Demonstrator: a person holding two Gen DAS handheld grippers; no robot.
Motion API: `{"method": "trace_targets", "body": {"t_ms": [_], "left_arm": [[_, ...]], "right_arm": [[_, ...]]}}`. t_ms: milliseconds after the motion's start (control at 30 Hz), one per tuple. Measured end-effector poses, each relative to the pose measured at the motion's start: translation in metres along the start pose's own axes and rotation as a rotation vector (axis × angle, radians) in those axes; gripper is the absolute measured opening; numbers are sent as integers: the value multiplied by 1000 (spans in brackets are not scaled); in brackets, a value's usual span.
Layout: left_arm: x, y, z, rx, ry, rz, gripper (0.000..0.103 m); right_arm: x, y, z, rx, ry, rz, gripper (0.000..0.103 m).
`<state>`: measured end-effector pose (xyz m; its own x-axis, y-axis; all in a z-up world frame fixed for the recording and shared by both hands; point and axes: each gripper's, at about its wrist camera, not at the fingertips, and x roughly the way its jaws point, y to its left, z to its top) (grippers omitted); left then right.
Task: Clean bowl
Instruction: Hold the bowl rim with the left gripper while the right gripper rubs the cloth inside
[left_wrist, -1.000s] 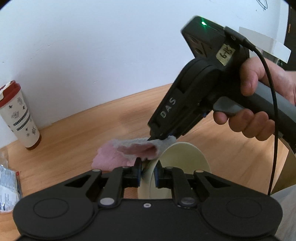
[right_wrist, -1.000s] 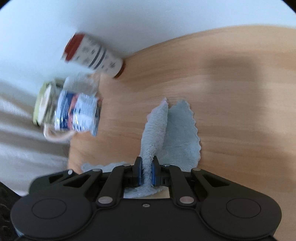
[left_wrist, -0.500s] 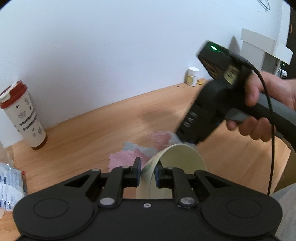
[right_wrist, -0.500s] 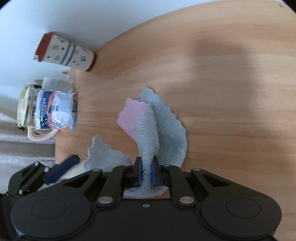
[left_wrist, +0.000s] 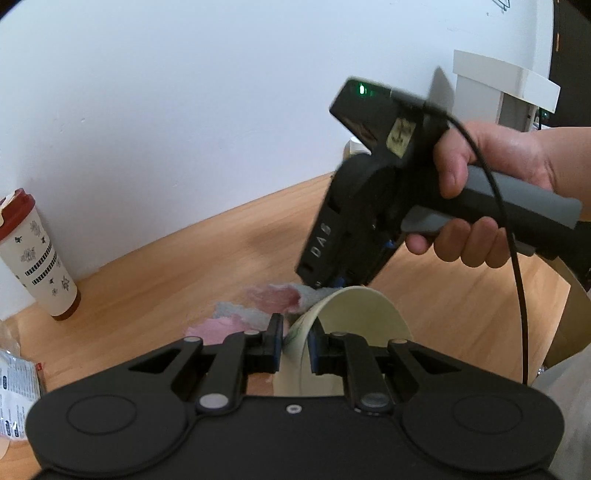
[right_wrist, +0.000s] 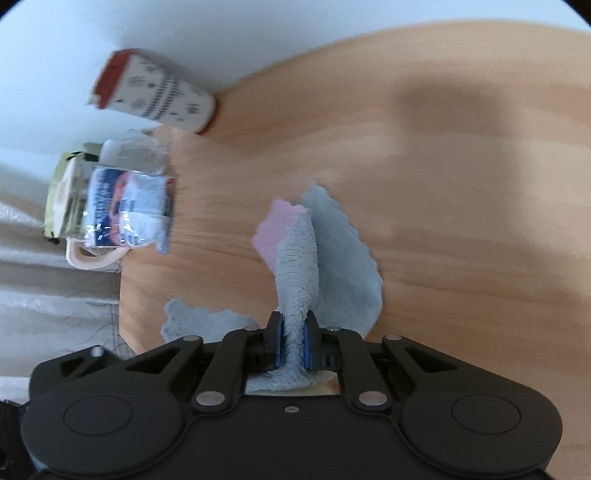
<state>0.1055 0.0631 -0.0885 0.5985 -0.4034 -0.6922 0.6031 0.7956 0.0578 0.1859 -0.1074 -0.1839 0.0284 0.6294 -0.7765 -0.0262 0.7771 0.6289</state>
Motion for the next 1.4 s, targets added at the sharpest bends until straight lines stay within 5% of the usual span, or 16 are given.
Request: {"method": "trace_targets", "body": {"t_ms": [800,967,1233,1400], "left_arm": [[-6,1,1,30,16,-11,12],[-13,2,1,12,18,-9,12],[-9,9,-1,-82,54,7,12],[5,37,-14,-316,96,-42,12]], "right_arm": [[5,-6,8,-9,83,-41,14],[0,18,12,-71,65,-17,14],[-16,-10,-6,-3,27,-25,14],[-42,-15,-18,-32,-93,-33,14]]}}
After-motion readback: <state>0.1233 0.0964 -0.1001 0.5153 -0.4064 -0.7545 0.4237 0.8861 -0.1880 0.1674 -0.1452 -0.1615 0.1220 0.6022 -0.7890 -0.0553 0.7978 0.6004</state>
